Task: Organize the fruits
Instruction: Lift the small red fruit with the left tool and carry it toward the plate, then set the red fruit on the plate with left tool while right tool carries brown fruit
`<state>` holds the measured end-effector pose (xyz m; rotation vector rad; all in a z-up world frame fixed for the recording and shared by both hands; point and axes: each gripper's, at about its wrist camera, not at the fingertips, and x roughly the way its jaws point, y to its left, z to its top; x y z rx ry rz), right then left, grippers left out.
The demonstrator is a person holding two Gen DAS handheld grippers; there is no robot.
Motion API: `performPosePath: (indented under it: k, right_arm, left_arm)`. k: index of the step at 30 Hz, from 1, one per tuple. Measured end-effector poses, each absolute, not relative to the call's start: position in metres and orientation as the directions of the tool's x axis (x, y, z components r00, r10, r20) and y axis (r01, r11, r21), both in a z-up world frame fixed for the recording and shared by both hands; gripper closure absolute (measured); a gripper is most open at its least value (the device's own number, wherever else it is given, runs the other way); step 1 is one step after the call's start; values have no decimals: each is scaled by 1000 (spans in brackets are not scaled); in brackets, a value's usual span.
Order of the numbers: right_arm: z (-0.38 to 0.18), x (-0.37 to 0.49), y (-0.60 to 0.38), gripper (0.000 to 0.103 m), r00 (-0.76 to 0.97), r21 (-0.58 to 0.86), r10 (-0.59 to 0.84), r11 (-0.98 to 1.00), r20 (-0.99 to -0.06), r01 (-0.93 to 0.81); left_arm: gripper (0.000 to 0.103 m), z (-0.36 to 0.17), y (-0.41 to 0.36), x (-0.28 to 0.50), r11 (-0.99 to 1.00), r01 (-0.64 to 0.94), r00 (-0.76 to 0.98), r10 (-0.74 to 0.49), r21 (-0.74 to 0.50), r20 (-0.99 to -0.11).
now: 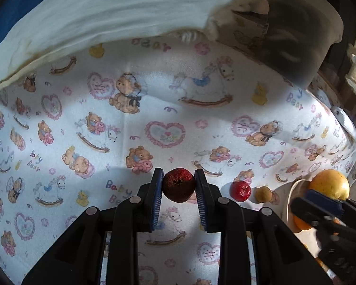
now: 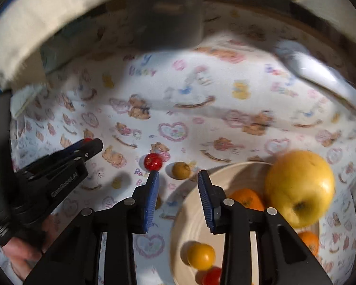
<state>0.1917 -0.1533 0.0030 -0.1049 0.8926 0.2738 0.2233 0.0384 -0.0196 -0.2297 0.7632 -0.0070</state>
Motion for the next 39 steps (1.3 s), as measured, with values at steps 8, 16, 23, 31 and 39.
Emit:
performPosePath:
  k: [8, 16, 23, 31, 39]
  right_arm:
    - [-24, 220, -135, 68, 574, -47, 129, 958, -808, -283]
    - [-36, 242, -127, 70, 551, -73, 88, 962, -830, -262]
    - [-41, 248, -127, 79, 537, -73, 78, 965, -840, -253]
    - [-23, 224, -148, 79, 578, -18, 127, 971, -806, -239]
    - [7, 178, -173, 79, 626, -14, 150, 968, -766, -249]
  left_arm:
    - [77, -19, 25, 216, 975, -83, 720, -83, -204, -689]
    - [77, -30, 6, 217, 980, -81, 729, -67, -182, -682]
    - [77, -22, 3, 212, 979, -70, 739, -77, -191, -669]
    - [77, -8, -5, 195, 979, -27, 770, -109, -202, -629]
    - [77, -6, -37, 175, 985, 63, 774, -149, -159, -615]
